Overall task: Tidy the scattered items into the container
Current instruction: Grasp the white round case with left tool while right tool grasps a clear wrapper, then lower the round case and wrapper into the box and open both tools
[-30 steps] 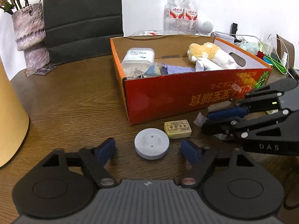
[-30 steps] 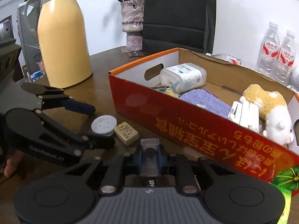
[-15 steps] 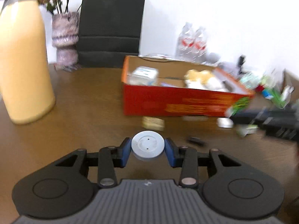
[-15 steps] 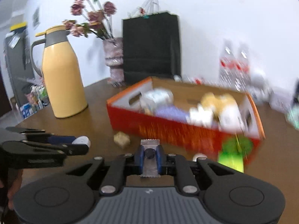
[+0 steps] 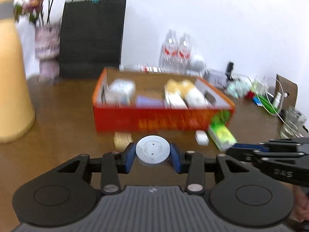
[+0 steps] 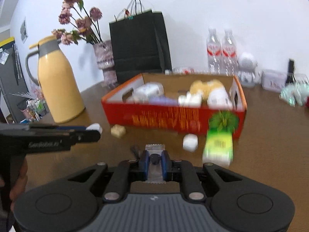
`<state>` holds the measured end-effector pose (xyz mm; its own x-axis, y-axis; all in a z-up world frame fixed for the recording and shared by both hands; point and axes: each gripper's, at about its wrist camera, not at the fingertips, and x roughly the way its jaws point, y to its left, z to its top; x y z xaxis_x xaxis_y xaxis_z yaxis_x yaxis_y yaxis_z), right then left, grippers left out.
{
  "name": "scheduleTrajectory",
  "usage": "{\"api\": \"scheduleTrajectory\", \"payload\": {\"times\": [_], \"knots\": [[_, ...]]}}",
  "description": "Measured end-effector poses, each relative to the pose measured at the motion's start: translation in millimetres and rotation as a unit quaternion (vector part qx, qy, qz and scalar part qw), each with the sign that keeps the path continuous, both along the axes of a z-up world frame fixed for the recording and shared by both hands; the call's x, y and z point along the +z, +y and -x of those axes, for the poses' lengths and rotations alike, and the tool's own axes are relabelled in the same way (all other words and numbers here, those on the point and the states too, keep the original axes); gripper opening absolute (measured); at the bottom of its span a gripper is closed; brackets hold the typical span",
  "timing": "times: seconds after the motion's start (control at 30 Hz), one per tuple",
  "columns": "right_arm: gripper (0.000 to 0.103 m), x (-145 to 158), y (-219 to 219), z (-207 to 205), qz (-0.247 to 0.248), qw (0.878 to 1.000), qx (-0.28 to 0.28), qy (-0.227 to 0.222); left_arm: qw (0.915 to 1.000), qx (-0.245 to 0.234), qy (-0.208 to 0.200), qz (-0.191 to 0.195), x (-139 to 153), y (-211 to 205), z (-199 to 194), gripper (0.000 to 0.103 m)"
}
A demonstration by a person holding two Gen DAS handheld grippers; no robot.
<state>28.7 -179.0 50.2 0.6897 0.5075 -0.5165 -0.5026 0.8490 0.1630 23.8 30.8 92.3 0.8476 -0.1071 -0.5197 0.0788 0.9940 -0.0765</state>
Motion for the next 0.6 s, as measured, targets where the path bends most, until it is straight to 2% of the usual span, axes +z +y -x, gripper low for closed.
{"api": "scheduleTrajectory", "payload": {"times": [0.07, 0.13, 0.2, 0.27, 0.37, 0.4, 0.47, 0.5, 0.53, 0.6], "knots": [[0.012, 26, 5, -25, -0.014, 1.0, -0.01, -0.016, 0.9999, -0.001, -0.004, -0.013, 19, 12, -34, 0.04], [0.012, 49, 13, -60, -0.036, 0.999, -0.014, -0.006, 0.9997, 0.003, 0.024, -0.003, 29, 26, -77, 0.04], [0.013, 65, 28, -103, -0.045, 0.998, -0.016, 0.037, 0.9969, -0.002, 0.077, 0.017, 28, 38, -124, 0.04], [0.013, 66, 45, -142, -0.039, 0.996, -0.008, 0.084, 0.9912, -0.004, 0.131, 0.016, 17, 42, -160, 0.04], [0.013, 45, 73, -191, 0.003, 0.986, -0.009, 0.169, 0.9843, 0.012, 0.175, -0.018, 2, 40, -190, 0.04], [0.013, 36, 80, -203, 0.015, 0.981, -0.011, 0.191, 0.9827, 0.015, 0.183, -0.018, -1, 40, -195, 0.043], [0.017, 19, 88, -221, 0.023, 0.974, -0.032, 0.225, 0.9801, 0.003, 0.198, -0.014, -5, 40, -200, 0.062], [0.021, 11, 89, -228, 0.021, 0.969, -0.043, 0.243, 0.9793, -0.003, 0.202, -0.017, -5, 39, -201, 0.068], [0.03, 5, 89, -233, 0.022, 0.965, -0.047, 0.258, 0.9787, -0.005, 0.204, -0.024, -3, 38, -202, 0.077], [0.038, 0, 90, -237, 0.03, 0.963, -0.051, 0.262, 0.9774, -0.014, 0.208, -0.034, 2, 36, -202, 0.082]]}}
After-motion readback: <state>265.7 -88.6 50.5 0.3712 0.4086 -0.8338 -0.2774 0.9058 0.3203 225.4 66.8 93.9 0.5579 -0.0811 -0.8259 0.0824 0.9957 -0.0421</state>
